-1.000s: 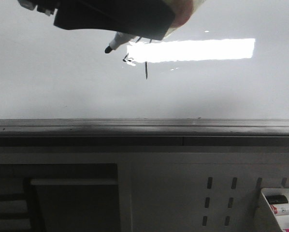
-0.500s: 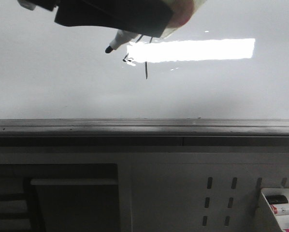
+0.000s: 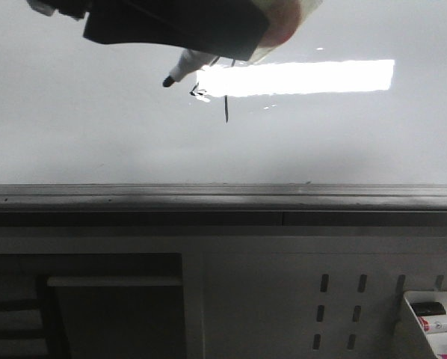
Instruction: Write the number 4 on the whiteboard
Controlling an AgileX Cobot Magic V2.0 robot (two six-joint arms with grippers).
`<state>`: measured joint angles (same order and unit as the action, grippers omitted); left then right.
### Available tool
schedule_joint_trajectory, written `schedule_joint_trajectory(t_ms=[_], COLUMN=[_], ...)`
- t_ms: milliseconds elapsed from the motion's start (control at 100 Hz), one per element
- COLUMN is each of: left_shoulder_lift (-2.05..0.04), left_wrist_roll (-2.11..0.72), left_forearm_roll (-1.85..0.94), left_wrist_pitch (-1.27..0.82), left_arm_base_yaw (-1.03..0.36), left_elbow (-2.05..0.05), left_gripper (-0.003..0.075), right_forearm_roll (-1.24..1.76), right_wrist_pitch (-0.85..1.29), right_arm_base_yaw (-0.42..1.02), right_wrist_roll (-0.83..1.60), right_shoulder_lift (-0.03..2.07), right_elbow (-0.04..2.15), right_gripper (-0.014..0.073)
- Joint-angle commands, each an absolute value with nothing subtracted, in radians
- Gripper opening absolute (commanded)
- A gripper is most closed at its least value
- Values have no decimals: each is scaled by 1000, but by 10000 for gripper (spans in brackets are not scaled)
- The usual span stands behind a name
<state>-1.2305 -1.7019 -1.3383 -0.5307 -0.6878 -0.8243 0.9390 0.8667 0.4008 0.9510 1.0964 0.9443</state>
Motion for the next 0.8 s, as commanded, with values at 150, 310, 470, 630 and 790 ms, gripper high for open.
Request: schedule_joint_trajectory(t_ms=[150,310,470,630,790], left_shoulder_lift=[-1212,-1212,-1212,-1209,-1205], left_wrist_roll=[-1700,-1700,-1700,-1700,-1700], left_forearm_roll=[-1380,-1380,-1378,-1373,-1369], left_wrist_pitch=[-521,-519,-505,-466,-447], left_arm_base_yaw=[-696,-696,-696,-694,-694], left_elbow=[-858,-858,-858,-858,-858], left_gripper=[257,212,199,200,200], right_forearm_roll=[979,974,970,936,921], right_wrist_pitch=[863,858,828,821,821], right_arm_base_yaw=[418,418,418,408,395], right_wrist_roll=[965,965,965,938,925], right_shoulder_lift=[1073,1073,1073,1073,1073], right_elbow=[979,979,979,979,979], right_gripper=[-53,-53,-53,-53,-53])
